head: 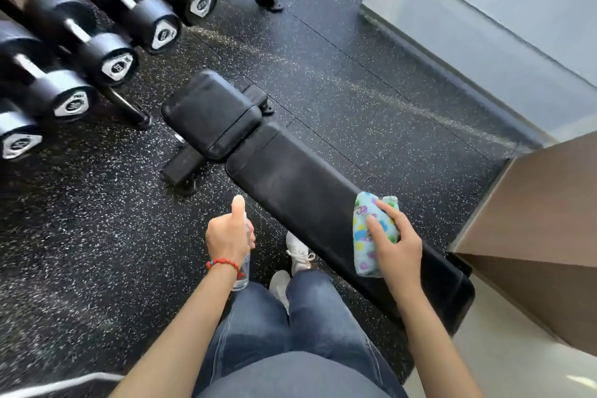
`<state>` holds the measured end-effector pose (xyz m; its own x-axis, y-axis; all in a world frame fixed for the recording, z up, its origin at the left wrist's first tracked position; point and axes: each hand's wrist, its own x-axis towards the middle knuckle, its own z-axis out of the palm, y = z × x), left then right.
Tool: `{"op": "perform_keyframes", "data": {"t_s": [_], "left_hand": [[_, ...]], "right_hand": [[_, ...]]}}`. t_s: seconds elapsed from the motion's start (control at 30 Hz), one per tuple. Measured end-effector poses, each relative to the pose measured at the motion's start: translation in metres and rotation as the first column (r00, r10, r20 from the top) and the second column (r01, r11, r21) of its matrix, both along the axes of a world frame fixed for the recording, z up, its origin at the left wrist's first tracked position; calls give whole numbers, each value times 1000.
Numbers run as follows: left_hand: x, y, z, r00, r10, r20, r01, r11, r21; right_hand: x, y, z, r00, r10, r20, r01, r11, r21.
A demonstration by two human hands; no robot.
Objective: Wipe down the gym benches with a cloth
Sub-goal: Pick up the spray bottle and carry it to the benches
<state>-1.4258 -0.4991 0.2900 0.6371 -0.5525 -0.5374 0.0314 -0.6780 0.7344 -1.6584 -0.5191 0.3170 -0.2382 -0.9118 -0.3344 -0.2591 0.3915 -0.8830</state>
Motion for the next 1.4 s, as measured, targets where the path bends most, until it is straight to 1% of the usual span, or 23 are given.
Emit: {"op": "perform_keyframes", "data": {"t_s": [0.23, 0.3, 0.4, 0.5, 0.63, 0.77, 0.9, 1.03, 1.17, 1.3, 1.4], "left_hand": [[36, -55, 11, 980, 197, -6, -197, 979, -58], [47, -69, 13, 969, 247, -11, -248, 967, -64], [59, -86, 15, 954, 300, 11, -299, 952, -65], [74, -99, 18, 938, 346, 32, -344, 937, -64], [101, -114, 23, 911, 412, -8, -411, 908, -78], [132, -124, 25, 912, 410, 24, -408, 911, -66], [167, -131, 24, 922, 376, 94, -372, 926, -58], [218, -130, 26, 934, 357, 36, -352, 931, -93], [277, -117, 29, 937, 344, -65, -350, 921, -171], [335, -92, 29, 924, 369, -105, -383, 900, -207], [371, -71, 31, 909, 402, -108, -416, 882, -222]], "right_hand": [[32, -79, -1, 992, 119, 30, -119, 993, 3], [41, -101, 1, 988, 152, 16, -151, 988, -11], [55, -130, 3, 976, 216, -17, -216, 976, -31], [71, -154, 3, 966, 259, -20, -260, 965, -45], [98, -175, 2, 951, 308, -35, -309, 950, -36], [131, -187, 3, 939, 340, -52, -342, 939, -26], [171, -191, 4, 938, 343, -55, -345, 938, -40], [223, -188, 6, 939, 340, -57, -341, 939, -28], [290, -181, 13, 917, 396, -52, -398, 917, -36], [366, -175, 14, 870, 491, -48, -493, 868, -57], [422, -170, 16, 812, 581, -55, -584, 809, -70]]}}
